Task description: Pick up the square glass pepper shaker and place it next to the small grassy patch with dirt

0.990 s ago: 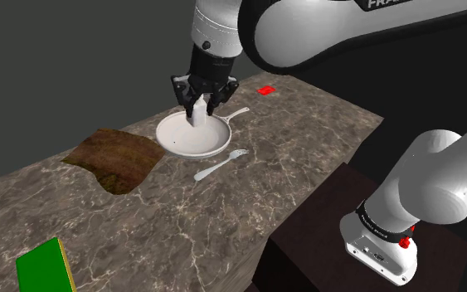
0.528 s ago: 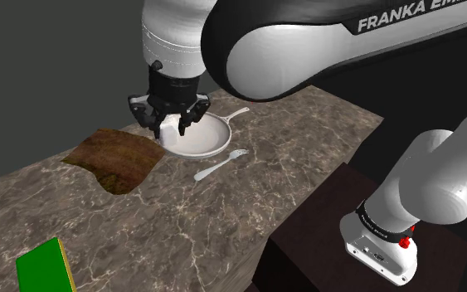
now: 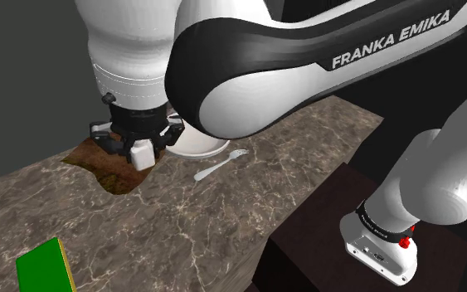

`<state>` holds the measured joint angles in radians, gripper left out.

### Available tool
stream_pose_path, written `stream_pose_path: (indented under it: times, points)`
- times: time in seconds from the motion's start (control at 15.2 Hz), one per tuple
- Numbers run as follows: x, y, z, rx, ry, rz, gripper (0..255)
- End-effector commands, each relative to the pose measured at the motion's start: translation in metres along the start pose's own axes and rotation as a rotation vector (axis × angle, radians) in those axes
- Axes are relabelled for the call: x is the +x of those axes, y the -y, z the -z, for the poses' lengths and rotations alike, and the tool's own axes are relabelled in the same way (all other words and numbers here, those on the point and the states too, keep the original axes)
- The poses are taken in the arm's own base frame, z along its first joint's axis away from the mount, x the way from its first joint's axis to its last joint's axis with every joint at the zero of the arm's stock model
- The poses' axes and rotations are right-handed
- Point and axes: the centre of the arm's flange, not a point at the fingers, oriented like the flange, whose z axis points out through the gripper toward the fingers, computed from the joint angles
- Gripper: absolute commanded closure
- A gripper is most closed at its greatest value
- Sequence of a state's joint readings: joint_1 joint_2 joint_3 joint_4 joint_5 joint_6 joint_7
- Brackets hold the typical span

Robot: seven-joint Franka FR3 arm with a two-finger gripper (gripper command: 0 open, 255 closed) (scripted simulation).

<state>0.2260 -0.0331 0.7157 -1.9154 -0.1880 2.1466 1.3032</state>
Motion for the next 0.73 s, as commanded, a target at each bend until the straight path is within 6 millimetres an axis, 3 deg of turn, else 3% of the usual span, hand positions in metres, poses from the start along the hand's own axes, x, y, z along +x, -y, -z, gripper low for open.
stream_pose_path:
  times: [0.0, 0.66]
  points:
    - [-0.004, -0.002, -0.009, 0.0, 0.0, 0.0, 255]
    - [-0.017, -0.011, -0.06, 0.0, 0.0, 0.0, 255]
